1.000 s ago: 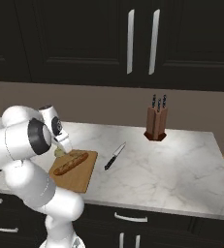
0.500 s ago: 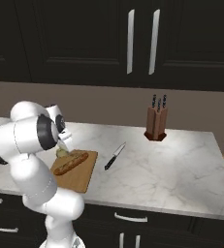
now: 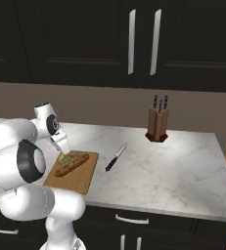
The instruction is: Retrieve the sausage and cheese from the fridge and place them on the cutting board on the counter.
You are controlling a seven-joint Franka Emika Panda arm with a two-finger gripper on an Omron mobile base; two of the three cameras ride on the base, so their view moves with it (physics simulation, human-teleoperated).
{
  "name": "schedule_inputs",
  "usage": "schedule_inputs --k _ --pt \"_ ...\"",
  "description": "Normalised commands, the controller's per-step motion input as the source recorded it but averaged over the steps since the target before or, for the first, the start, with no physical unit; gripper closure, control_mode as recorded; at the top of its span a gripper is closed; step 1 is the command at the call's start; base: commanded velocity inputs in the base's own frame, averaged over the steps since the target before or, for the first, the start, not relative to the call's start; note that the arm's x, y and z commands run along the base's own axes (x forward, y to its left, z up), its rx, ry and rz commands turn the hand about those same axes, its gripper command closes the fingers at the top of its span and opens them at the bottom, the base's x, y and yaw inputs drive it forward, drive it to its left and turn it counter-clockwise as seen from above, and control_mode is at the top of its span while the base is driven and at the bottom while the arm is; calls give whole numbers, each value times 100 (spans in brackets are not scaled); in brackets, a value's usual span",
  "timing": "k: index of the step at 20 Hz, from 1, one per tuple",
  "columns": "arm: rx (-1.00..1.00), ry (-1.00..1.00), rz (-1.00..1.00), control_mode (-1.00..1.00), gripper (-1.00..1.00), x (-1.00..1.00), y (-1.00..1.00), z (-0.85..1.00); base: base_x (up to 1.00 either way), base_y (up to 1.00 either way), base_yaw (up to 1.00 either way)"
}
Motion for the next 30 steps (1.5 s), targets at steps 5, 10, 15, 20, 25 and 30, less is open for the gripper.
schedule_inputs --k 5,10,15,20,25,30 --pt "0 -24 -3 -100 -100 -73 0 93 0 0 0" --pt "0 -21 0 -100 -100 -100 0 72 0 0 0" --pt "0 -18 5 -100 -100 -100 -10 79 0 0 0" --pt "3 -1 18 -100 -100 -100 -32 79 0 0 0" --pt "5 11 27 -100 -100 -99 -31 74 0 0 0" --pt "0 6 38 -100 -100 -81 -19 65 0 0 0"
